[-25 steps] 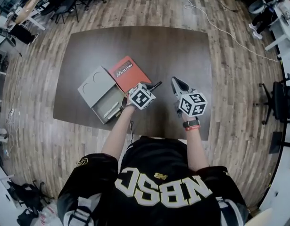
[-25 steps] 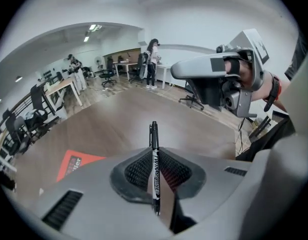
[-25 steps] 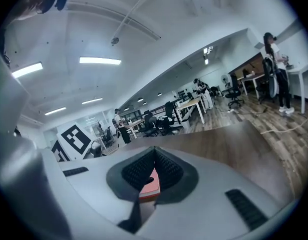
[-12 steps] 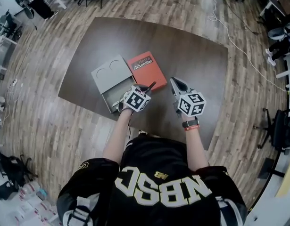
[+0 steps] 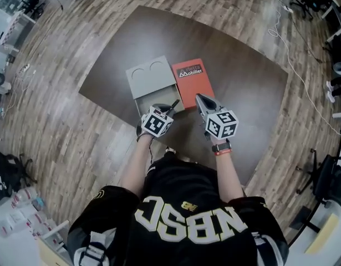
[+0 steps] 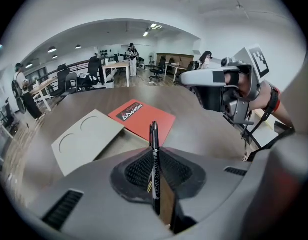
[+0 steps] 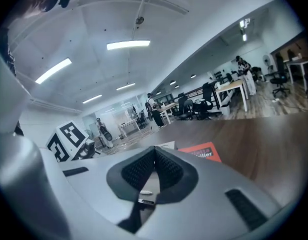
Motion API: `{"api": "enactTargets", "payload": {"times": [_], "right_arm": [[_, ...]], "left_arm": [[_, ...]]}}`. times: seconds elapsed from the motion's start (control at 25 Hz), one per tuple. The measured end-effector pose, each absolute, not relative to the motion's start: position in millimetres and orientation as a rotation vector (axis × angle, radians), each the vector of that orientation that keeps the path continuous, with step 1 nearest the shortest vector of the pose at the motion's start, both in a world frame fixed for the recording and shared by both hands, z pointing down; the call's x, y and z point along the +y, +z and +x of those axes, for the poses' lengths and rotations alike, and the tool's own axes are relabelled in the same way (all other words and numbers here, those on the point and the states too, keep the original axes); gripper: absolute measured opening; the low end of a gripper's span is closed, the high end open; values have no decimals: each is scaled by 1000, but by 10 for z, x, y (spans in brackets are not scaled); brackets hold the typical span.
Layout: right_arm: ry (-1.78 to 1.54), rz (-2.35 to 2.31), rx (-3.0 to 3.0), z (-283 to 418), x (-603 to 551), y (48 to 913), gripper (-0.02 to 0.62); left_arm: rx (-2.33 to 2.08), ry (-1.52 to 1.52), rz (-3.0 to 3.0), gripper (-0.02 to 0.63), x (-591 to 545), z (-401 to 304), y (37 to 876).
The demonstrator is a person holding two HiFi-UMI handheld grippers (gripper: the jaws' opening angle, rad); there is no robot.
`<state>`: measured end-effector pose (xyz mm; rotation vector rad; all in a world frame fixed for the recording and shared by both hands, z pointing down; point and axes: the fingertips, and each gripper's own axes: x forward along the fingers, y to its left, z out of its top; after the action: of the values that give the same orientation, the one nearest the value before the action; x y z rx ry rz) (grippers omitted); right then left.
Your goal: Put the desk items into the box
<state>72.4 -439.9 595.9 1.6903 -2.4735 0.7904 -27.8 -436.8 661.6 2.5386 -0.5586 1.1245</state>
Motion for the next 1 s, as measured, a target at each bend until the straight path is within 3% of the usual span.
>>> {"api": "enactTargets", "payload": {"times": [0.48,1.0], "right_arm": [[871,1510,-2494,26,-4866,6230,9],[921,1441,-2446,-194,-5071,6492,9]], "left_arm": [[-589,1202,2497,52,-4685,-936,6910],[-369,1476,2603,52,-5068,-1013,7393]]}}
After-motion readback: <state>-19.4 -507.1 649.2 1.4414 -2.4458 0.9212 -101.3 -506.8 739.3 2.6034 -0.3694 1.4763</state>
